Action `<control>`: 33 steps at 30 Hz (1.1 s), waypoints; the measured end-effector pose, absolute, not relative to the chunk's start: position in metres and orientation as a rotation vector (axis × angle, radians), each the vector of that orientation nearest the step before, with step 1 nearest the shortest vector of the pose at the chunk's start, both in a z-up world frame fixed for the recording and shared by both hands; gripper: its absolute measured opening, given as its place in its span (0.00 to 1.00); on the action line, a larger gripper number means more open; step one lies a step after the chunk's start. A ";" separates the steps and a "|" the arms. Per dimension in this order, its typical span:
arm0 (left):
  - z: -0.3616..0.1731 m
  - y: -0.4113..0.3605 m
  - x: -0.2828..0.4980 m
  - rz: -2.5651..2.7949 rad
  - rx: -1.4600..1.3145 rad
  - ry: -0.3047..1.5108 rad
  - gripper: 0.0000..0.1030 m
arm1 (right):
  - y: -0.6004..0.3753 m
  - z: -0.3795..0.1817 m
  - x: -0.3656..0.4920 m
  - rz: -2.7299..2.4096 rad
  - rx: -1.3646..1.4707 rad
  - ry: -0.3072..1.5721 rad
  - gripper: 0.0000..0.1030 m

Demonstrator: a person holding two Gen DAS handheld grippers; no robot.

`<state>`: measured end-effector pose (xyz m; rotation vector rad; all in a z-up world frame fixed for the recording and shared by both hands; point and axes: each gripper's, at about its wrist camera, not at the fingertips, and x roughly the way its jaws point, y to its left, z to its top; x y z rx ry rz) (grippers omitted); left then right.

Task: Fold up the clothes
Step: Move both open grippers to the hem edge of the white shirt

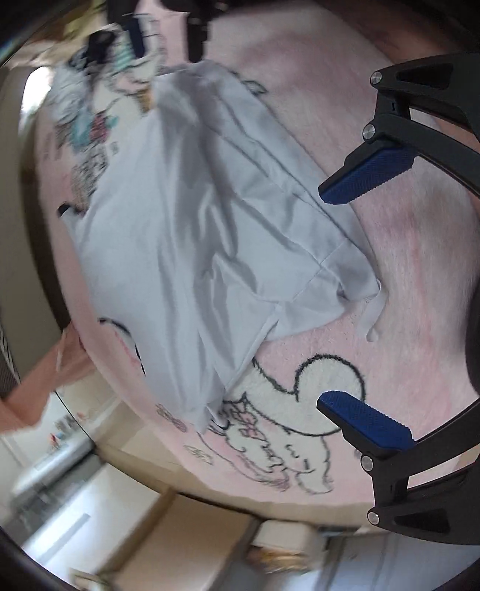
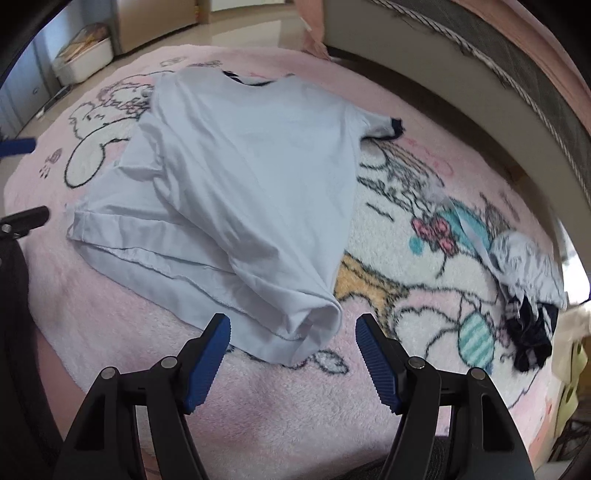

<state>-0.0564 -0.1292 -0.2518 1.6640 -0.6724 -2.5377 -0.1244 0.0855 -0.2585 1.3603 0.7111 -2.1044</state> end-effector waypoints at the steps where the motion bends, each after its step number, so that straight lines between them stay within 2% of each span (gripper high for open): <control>1: -0.258 -0.125 -0.056 -2.524 1.673 -0.735 1.00 | 0.083 -0.259 -0.123 -2.087 1.350 0.711 0.68; 5: -0.280 -0.112 -0.055 -2.495 1.698 -0.923 1.00 | 0.075 -0.265 -0.125 -2.060 1.347 0.728 0.68; 9: -0.290 -0.111 -0.061 -2.496 1.723 -0.901 1.00 | 0.075 -0.272 -0.131 -2.081 1.371 0.743 0.68; 16: -0.309 -0.114 -0.070 -2.440 1.632 -1.041 1.00 | 0.073 -0.283 -0.136 -2.047 1.422 0.697 0.68; 23: -0.308 -0.108 -0.072 -2.474 1.498 -1.095 1.00 | 0.067 -0.291 -0.141 -2.072 1.391 0.730 0.68; 28: -0.319 -0.091 -0.064 -2.376 1.309 -1.363 1.00 | 0.070 -0.292 -0.144 -2.123 1.358 0.762 0.68; 33: -0.338 -0.076 -0.049 -2.302 1.113 -1.673 1.00 | 0.069 -0.292 -0.134 -2.180 1.275 0.925 0.68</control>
